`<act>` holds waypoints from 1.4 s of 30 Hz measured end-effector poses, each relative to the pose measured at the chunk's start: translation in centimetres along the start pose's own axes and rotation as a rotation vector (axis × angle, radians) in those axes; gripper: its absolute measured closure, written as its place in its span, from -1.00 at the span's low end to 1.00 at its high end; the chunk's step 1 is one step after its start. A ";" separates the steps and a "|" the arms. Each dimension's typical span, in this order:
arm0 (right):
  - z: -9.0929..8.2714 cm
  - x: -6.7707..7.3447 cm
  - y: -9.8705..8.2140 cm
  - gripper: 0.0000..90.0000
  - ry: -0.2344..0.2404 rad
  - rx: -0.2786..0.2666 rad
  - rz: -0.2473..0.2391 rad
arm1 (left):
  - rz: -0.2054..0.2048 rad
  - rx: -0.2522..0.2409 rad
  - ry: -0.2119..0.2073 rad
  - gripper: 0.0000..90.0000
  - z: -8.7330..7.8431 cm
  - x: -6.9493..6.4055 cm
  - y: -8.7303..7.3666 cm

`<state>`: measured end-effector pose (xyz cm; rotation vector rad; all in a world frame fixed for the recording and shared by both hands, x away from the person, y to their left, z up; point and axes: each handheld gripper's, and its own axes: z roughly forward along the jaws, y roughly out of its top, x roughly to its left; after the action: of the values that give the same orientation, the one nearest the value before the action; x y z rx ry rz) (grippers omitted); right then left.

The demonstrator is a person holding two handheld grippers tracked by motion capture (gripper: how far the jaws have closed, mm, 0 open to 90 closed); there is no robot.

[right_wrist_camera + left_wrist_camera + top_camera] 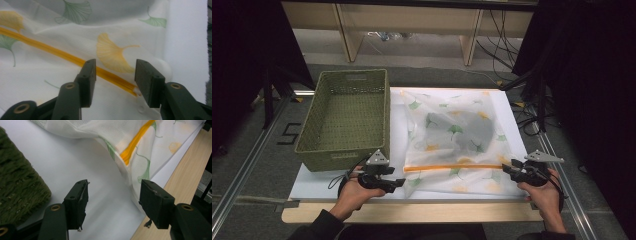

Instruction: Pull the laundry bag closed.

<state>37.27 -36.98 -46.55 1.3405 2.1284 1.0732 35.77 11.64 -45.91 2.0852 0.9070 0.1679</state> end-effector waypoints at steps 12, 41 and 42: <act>0.9 3.1 0.9 -0.02 0.016 -0.034 -0.116 | 0.034 0.001 0.019 -0.20 -0.5 -0.7 -0.6; 1.3 8.1 1.4 -0.16 0.142 -0.035 -0.233 | 0.052 -0.045 0.040 -0.29 -1.7 -2.3 -1.7; 1.3 8.2 1.4 -0.16 0.138 -0.038 -0.238 | 0.058 -0.039 0.041 -0.30 -1.8 -2.4 -1.7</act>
<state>35.16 -28.85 -45.79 0.9903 2.2850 1.1279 32.37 11.89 -45.58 2.0792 0.8617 0.2582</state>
